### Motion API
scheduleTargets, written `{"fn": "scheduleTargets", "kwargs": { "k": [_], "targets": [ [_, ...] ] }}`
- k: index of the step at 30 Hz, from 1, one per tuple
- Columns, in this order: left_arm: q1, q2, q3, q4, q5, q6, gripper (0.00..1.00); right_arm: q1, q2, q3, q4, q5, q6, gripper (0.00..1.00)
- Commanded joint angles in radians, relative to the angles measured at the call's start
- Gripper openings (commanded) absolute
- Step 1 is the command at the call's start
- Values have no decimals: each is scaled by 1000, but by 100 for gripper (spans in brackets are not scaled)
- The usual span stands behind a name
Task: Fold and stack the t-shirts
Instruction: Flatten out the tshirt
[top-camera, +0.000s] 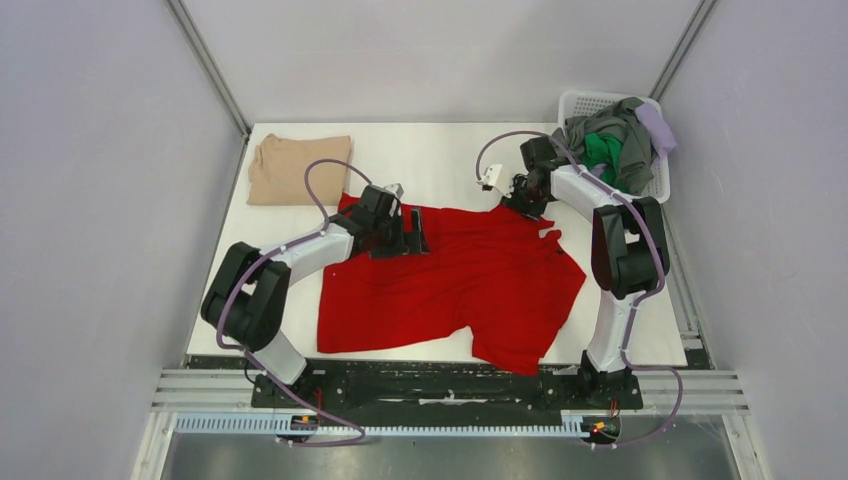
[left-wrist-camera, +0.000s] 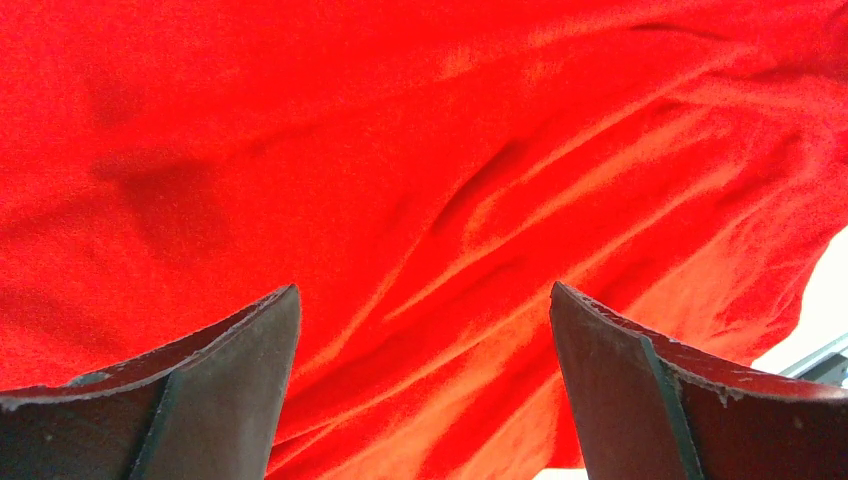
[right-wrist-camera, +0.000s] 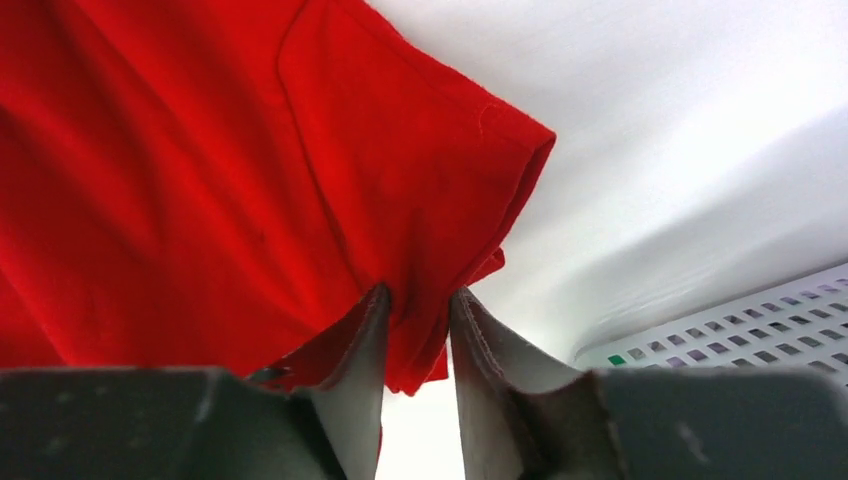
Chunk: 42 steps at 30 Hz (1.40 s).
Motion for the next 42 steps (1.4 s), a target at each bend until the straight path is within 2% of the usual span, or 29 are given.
{"fn": "scheduleTargets", "kwargs": {
  "k": [1, 4, 8, 13, 16, 22, 29, 31, 35, 42],
  "targets": [
    [-17, -9, -18, 13, 19, 40, 100, -7, -14, 32, -34, -13, -46, 22],
    [-17, 6, -12, 5, 15, 44, 100, -6, -21, 36, -44, -56, -66, 0],
    [-19, 25, 2, 3, -4, 43, 100, -3, -39, 51, 4, -43, -54, 0],
    [-17, 67, 13, 2, -36, 35, 100, 36, -92, -23, 221, 194, -64, 0],
    [-16, 92, 19, 0, -63, 26, 100, 55, -110, -62, 321, 236, -108, 0],
    [-17, 124, 41, -4, -95, 11, 100, 100, -107, -149, 546, 258, -294, 0],
    [-10, 121, 39, -33, -144, 7, 100, 155, -5, -182, 898, 507, -528, 0],
    [-7, 125, 37, -37, -155, 2, 100, 157, 14, -155, 903, 546, -541, 0],
    [-3, 137, 24, -41, -156, -2, 100, 160, -36, -187, 893, 515, -577, 0],
    [4, 124, 1, -45, -164, -4, 100, 190, -127, -184, 734, 565, -707, 0]
  ]
}}
